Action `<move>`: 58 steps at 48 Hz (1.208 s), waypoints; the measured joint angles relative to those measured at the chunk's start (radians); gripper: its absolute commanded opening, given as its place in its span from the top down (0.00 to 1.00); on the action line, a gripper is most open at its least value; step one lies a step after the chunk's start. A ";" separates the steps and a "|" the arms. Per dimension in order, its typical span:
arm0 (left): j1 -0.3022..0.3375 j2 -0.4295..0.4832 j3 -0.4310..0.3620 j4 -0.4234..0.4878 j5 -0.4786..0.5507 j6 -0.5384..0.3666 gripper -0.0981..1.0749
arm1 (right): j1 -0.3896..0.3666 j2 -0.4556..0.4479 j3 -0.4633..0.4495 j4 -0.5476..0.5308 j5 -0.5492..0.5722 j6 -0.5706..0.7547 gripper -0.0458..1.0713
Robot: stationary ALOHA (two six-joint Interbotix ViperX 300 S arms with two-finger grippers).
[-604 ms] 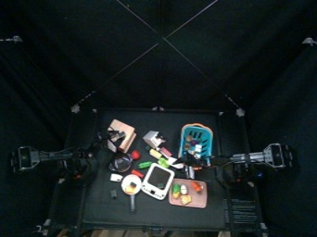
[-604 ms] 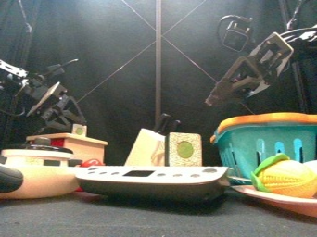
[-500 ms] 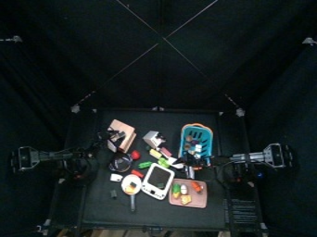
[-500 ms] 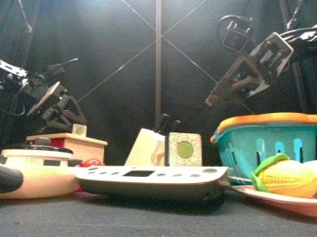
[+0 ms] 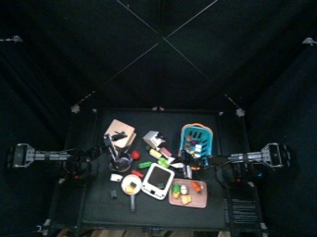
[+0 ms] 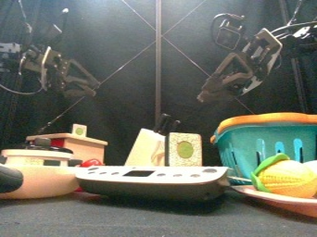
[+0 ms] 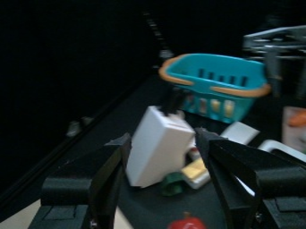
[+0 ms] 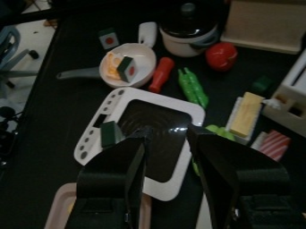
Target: Grab green sushi piece off stove
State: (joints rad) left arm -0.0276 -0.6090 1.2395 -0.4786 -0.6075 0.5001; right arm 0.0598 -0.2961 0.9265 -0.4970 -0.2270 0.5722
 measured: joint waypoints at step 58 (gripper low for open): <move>-0.273 0.459 -0.161 -0.114 -0.020 0.002 0.13 | 0.123 0.397 -0.302 0.152 0.318 -0.003 0.27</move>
State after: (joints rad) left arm -0.3007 -0.1503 1.0784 -0.5921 -0.6274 0.5016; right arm 0.1825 0.1012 0.6243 -0.3451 0.0905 0.5691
